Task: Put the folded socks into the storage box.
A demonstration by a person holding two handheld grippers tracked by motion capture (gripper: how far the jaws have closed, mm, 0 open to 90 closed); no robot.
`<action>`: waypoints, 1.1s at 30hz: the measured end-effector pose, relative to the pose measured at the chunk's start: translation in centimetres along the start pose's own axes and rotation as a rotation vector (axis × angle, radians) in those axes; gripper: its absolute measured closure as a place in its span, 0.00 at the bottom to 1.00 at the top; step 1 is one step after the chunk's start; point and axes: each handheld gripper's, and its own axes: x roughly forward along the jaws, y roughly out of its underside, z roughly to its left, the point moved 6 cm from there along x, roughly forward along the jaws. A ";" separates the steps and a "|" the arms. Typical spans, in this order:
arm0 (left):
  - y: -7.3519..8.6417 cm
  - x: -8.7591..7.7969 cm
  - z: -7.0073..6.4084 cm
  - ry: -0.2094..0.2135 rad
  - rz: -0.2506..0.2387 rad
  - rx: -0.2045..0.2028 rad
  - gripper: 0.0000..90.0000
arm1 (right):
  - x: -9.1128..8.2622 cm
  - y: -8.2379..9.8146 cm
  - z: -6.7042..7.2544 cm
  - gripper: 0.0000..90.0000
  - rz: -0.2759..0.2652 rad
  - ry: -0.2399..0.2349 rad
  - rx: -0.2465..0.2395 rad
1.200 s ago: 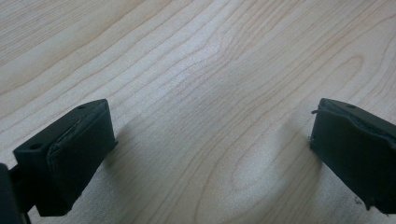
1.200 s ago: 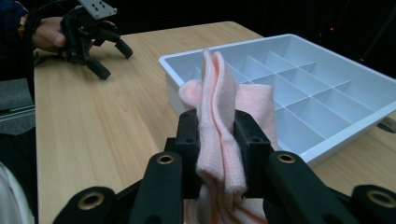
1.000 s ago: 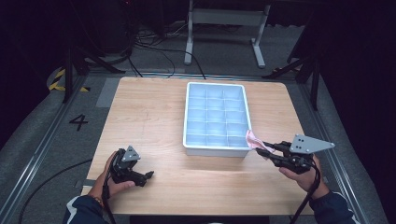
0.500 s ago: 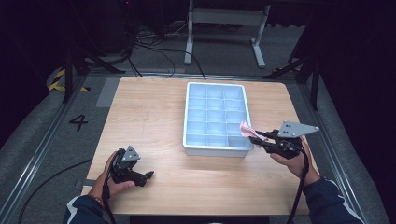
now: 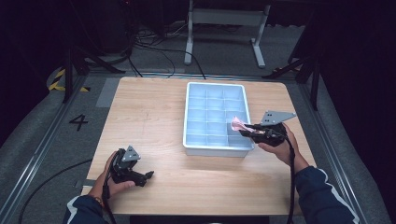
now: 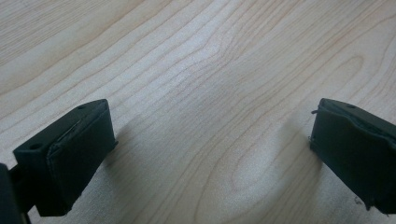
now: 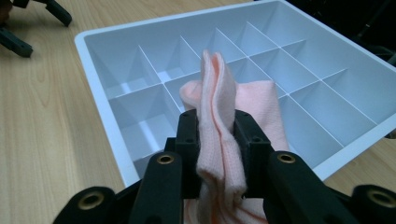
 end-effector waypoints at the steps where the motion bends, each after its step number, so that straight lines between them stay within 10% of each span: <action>1: 0.0 0.0 0.0 0.000 0.000 0.000 0.00 | 0.6 0.0 -0.1 0.83 0.032 -0.003 -0.011; 23: 0.0 0.0 0.0 0.000 0.000 0.001 0.00 | 4.9 0.5 -1.8 0.83 0.329 -0.017 -0.041; 33: 0.0 0.0 0.0 0.002 0.001 -0.001 0.00 | 6.2 0.6 -2.6 0.83 0.437 -0.054 0.020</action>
